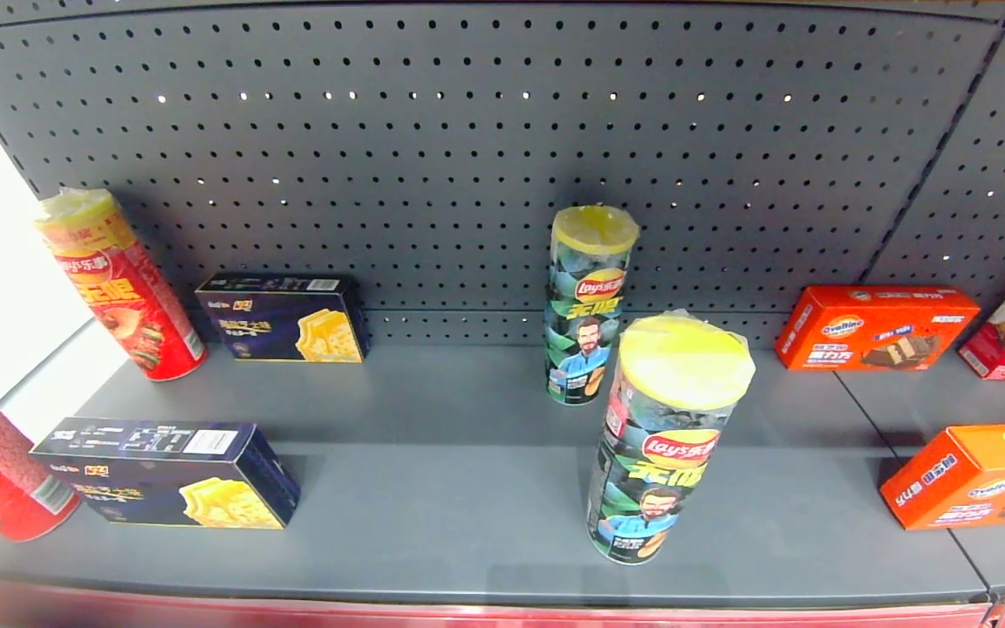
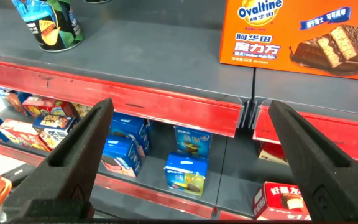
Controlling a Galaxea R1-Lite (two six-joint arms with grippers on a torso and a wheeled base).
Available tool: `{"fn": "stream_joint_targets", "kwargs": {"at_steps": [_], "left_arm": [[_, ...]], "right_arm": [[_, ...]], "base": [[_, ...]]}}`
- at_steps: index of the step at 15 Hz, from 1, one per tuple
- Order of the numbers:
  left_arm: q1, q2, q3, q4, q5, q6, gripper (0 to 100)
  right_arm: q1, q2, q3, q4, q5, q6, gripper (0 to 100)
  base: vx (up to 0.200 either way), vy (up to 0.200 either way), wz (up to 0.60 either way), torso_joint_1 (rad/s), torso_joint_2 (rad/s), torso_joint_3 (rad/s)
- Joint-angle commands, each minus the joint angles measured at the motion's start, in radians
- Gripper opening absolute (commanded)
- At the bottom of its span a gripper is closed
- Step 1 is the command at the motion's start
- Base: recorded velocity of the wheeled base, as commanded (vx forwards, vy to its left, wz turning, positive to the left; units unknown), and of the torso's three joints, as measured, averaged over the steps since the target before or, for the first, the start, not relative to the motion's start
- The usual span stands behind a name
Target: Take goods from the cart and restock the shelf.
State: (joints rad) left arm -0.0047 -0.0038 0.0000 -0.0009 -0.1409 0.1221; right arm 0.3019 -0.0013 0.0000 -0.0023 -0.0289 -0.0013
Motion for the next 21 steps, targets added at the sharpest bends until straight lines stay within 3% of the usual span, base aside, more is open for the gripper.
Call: {"fn": "stream_joint_targets", "kwargs": {"at_steps": [1, 4, 6, 8, 9, 11, 13, 14, 17, 19, 21], "left_arm": [[0.000, 0.004, 0.000, 0.002, -0.055, 0.031, 100], [0.000, 0.004, 0.000, 0.004, 0.078, -0.050, 100], [0.000, 0.004, 0.000, 0.001, 0.069, -0.088, 100], [0.000, 0.004, 0.000, 0.001, 0.058, -0.088, 100], [-0.003, 0.004, 0.000, 0.002, 0.020, -0.079, 100], [-0.003, 0.004, 0.000, 0.004, 0.012, -0.076, 100], [-0.001, 0.004, 0.000, 0.002, 0.032, -0.065, 100], [-0.001, 0.004, 0.000, 0.002, 0.084, -0.047, 100], [-0.001, 0.004, 0.000, 0.004, 0.075, -0.052, 100], [-0.001, 0.004, 0.000, 0.002, 0.090, -0.088, 100], [0.002, 0.004, 0.000, 0.004, 0.106, -0.064, 100]], "right_arm": [[0.000, 0.001, 0.000, -0.001, 0.000, 0.000, 100], [0.000, 0.001, 0.000, 0.001, 0.004, -0.002, 100], [0.000, 0.001, 0.000, -0.001, 0.004, -0.002, 100], [0.000, 0.001, 0.000, 0.004, 0.004, -0.003, 100], [-0.006, 0.090, -0.181, -0.007, -0.002, 0.018, 100], [0.008, 0.415, -0.442, 0.016, 0.007, 0.145, 100], [0.032, 0.530, -0.463, 0.001, 0.090, 0.026, 100], [0.042, 0.613, -0.468, -0.034, 0.098, 0.010, 100], [0.131, 0.825, -0.453, -0.183, 0.101, -0.051, 100], [0.160, 0.922, -0.491, -0.188, 0.103, -0.071, 100], [0.198, 1.000, -0.509, -0.189, 0.098, -0.092, 100]], "base": [[0.000, 0.000, 0.00, 0.000, 0.00, 0.000], [0.000, 0.000, 0.00, 0.000, 0.00, 0.000], [0.000, 0.000, 0.00, 0.000, 0.00, 0.000], [0.000, 0.000, 0.00, 0.000, 0.00, 0.000], [0.000, 0.000, 0.00, 0.000, 0.00, 0.000], [0.000, 0.000, 0.00, 0.000, 0.00, 0.000], [0.000, 0.000, 0.00, 0.000, 0.00, 0.000], [0.000, 0.000, 0.00, 0.000, 0.00, 0.000], [0.000, 0.000, 0.00, 0.000, 0.00, 0.000], [0.000, 0.000, 0.00, 0.000, 0.00, 0.000], [0.000, 0.000, 0.00, 0.000, 0.00, 0.000]]}}
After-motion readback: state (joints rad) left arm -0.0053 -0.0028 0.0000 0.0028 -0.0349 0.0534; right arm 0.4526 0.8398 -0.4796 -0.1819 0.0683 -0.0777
